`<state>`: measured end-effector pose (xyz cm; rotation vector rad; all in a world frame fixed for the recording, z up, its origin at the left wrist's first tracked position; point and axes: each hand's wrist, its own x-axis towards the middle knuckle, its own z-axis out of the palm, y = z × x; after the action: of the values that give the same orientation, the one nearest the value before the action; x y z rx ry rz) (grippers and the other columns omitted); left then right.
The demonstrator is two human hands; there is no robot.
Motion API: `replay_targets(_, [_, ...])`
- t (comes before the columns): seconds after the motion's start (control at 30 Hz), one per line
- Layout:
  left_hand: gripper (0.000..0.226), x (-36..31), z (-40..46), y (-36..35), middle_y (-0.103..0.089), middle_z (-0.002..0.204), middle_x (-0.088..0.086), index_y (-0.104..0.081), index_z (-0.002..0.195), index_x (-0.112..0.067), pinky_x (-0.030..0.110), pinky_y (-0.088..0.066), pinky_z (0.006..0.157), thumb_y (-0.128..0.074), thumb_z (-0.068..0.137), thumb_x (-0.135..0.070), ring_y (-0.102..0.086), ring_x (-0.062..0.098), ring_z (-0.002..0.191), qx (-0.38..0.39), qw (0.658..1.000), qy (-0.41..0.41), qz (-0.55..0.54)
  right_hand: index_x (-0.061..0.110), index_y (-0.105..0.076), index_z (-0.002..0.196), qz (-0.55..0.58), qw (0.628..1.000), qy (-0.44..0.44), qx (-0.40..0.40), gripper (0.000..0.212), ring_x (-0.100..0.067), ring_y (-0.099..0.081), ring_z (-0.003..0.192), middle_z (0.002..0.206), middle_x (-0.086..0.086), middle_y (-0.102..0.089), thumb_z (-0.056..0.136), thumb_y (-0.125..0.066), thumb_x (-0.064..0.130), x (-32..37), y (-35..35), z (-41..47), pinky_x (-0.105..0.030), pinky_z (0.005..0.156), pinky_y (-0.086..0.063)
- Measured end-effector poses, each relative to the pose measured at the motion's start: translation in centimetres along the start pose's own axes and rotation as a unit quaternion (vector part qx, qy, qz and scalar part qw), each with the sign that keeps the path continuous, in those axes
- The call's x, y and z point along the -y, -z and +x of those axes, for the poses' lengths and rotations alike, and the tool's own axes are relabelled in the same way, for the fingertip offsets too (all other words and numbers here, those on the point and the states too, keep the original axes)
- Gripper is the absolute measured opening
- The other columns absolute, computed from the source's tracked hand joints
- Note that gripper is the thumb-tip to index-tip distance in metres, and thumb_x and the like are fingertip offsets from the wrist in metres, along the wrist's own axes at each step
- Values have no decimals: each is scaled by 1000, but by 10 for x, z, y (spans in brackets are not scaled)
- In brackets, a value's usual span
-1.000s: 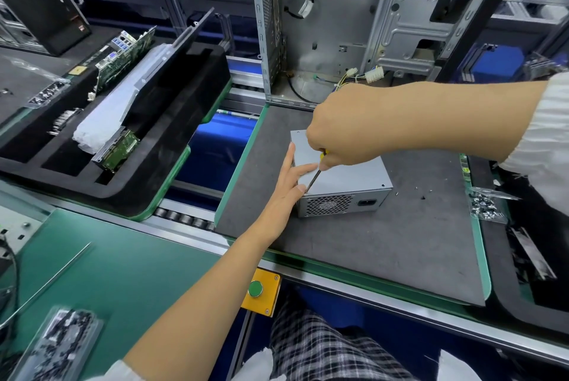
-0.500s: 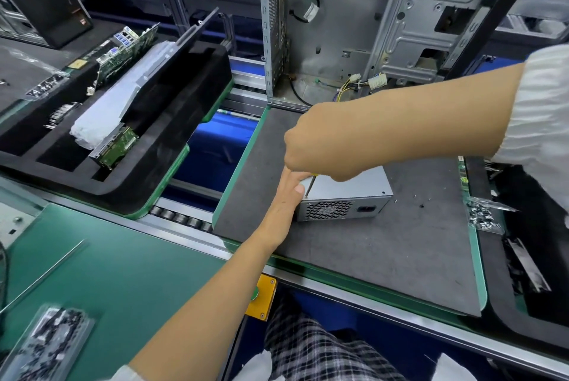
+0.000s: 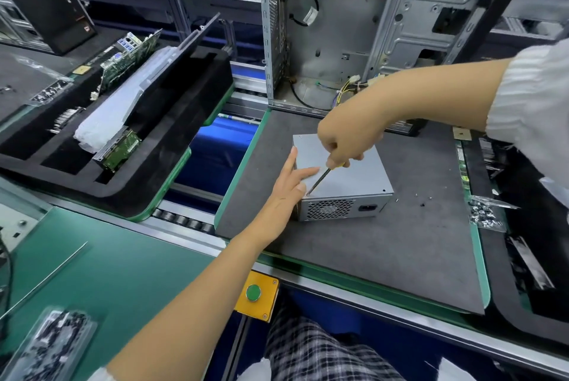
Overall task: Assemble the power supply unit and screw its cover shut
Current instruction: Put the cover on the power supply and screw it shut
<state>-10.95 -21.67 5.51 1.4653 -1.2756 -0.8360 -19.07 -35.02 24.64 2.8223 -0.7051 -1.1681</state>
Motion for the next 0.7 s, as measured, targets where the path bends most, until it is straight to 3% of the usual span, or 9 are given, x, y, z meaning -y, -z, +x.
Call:
replay_targets(0.1, [30,-12,-2,18,-32,155,-10,-67,119,-27,25,-26,112,-44,100,-30,-27,5,142,-47,995,-41,84,14,-66,80,34,998,53,5,31,-18,-52,57,67,2,-63,94,-50,36,-12,-2,-15,-30,58,-48])
replay_targets(0.23, [17,-29,-6,21,-63,116,0,-77,102,-15,26,-46,96,-71,87,-20,-57,12,109,-80,977,-125,155,16,-66,83,73,994,76,-8,32,-18,-55,62,68,5,-63,95,-48,39,-28,-18,-25,-40,72,-55])
replay_targets(0.33, [18,-32,-8,15,-67,105,6,-78,101,-10,26,-51,89,-75,83,-14,-61,19,100,-69,946,-163,272,18,-66,82,109,991,73,-12,31,-16,-55,58,66,6,-63,95,-48,39,-42,-33,-29,-41,71,-56])
replay_targets(0.47, [18,-24,-14,8,-70,95,13,-76,95,1,37,-59,68,-67,89,-14,-67,29,84,-122,882,-265,369,20,-66,82,206,975,59,-56,30,-6,-49,43,64,6,-63,95,-49,40,-66,-60,-30,-24,48,-47])
replay_targets(0.53, [20,-20,-17,5,-71,92,14,-75,93,3,37,-58,63,-63,90,-13,-67,29,81,-144,860,-290,394,21,-66,83,263,959,54,-88,29,-7,-49,44,65,7,-63,94,-49,41,-74,-76,-29,-20,45,-43])
replay_targets(0.63, [14,-18,-18,4,-71,92,12,-74,91,2,38,-57,69,-71,87,-10,-66,27,84,-150,869,-282,378,19,-66,85,346,931,63,-93,27,-6,-46,43,66,7,-62,94,-50,39,-78,-99,-25,-18,43,-41])
replay_targets(0.7, [13,-24,-14,5,-69,92,6,-74,90,-2,33,-54,78,-76,83,-13,-64,20,88,-152,903,-235,325,18,-66,86,382,917,72,-90,26,-6,-45,44,67,5,-61,95,-50,37,-79,-109,-24,-18,42,-39])
